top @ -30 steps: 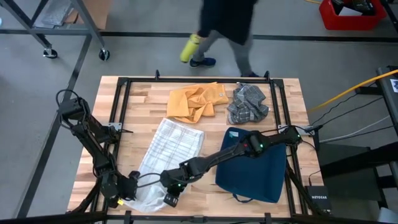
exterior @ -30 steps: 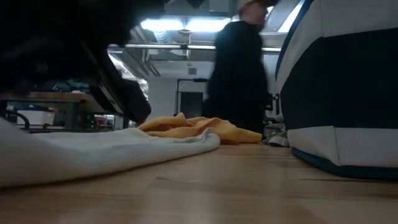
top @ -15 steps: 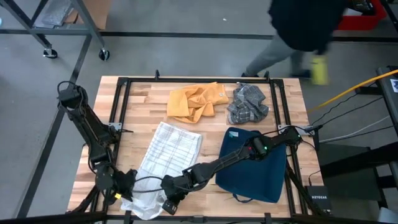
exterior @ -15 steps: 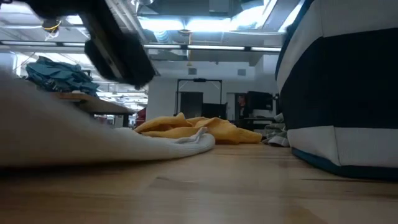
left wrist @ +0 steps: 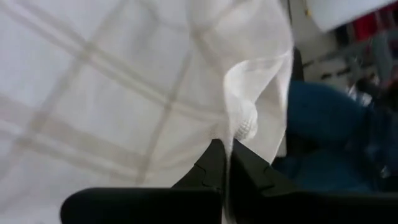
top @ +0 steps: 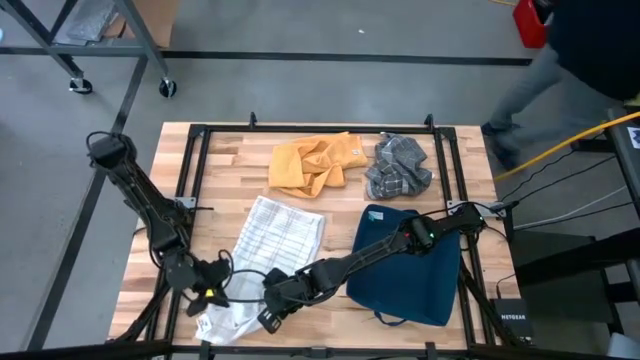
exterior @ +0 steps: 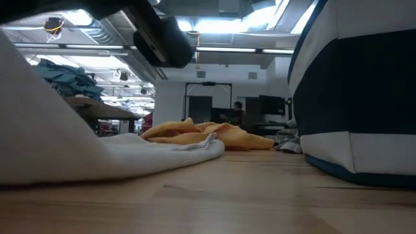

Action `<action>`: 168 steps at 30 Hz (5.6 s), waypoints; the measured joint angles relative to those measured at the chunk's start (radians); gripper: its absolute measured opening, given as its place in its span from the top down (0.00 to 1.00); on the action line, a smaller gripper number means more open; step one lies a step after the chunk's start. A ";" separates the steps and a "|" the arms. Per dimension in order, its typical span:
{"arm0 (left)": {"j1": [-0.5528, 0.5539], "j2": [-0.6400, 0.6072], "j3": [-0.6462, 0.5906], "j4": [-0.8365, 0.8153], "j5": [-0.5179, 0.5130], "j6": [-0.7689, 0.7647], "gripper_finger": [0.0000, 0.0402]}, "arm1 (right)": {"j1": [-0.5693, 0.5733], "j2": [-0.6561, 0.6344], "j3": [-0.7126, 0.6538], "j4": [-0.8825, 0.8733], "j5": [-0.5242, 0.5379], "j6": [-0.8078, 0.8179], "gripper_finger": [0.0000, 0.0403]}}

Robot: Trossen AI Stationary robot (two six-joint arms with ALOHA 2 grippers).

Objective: Fold towel
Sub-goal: Fold the white towel

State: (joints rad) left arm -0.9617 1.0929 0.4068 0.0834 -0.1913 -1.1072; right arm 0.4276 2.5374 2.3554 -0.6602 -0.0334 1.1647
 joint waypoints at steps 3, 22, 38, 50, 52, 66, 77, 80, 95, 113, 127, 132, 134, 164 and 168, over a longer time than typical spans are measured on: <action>0.045 -0.026 0.000 -0.016 0.000 -0.013 1.00 | 0.007 -0.003 0.000 -0.024 0.002 0.036 1.00; 0.354 -0.057 0.001 -0.159 0.027 0.124 1.00 | 0.032 -0.073 0.000 -0.367 0.290 0.313 1.00; 0.597 -0.056 0.001 -0.220 0.023 0.351 1.00 | 0.033 -0.054 0.000 -0.632 0.444 0.606 1.00; 0.641 -0.056 0.000 -0.277 0.023 0.507 0.81 | 0.001 -0.012 -0.055 -0.634 0.395 0.596 0.92; 0.645 -0.056 -0.001 -0.289 0.024 0.505 0.75 | -0.004 -0.013 -0.070 -0.625 0.361 0.585 0.89; 0.733 -0.074 -0.001 -0.357 0.364 0.357 0.66 | -0.010 -0.012 -0.092 -0.617 0.306 0.582 0.81; 0.935 -0.171 -0.002 -0.422 0.277 0.489 0.68 | -0.009 -0.012 -0.093 -0.616 0.339 0.554 0.80; 0.959 -0.230 -0.002 -0.424 0.346 0.511 0.68 | -0.009 -0.012 -0.093 -0.616 0.356 0.553 0.80; 0.722 -0.334 -0.056 -0.514 0.458 0.415 0.68 | -0.009 -0.012 -0.093 -0.610 0.303 0.491 0.80; 0.473 -0.324 -0.238 -0.243 0.356 0.038 0.68 | -0.009 -0.013 -0.093 -0.527 0.311 0.450 0.80; 0.403 -0.238 -0.271 -0.119 0.287 -0.003 0.68 | -0.009 -0.013 -0.093 -0.527 0.312 0.453 0.81; 0.392 -0.160 -0.271 -0.035 0.286 0.011 0.68 | -0.009 -0.013 -0.093 -0.524 0.312 0.453 0.81; 0.392 -0.134 -0.271 -0.029 0.286 0.007 0.68 | -0.009 -0.013 -0.093 -0.524 0.312 0.453 0.81; 0.571 -0.167 -0.124 -0.226 0.180 0.226 1.00 | 0.006 -0.055 -0.091 -0.631 0.372 0.558 0.81; 0.641 -0.201 -0.051 -0.401 0.171 0.317 1.00 | 0.005 -0.055 -0.091 -0.632 0.372 0.558 0.81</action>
State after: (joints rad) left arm -0.3205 0.8917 0.3556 -0.3176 -0.0207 -0.7901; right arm 0.4324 2.4825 2.2645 -1.2919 0.3389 1.7228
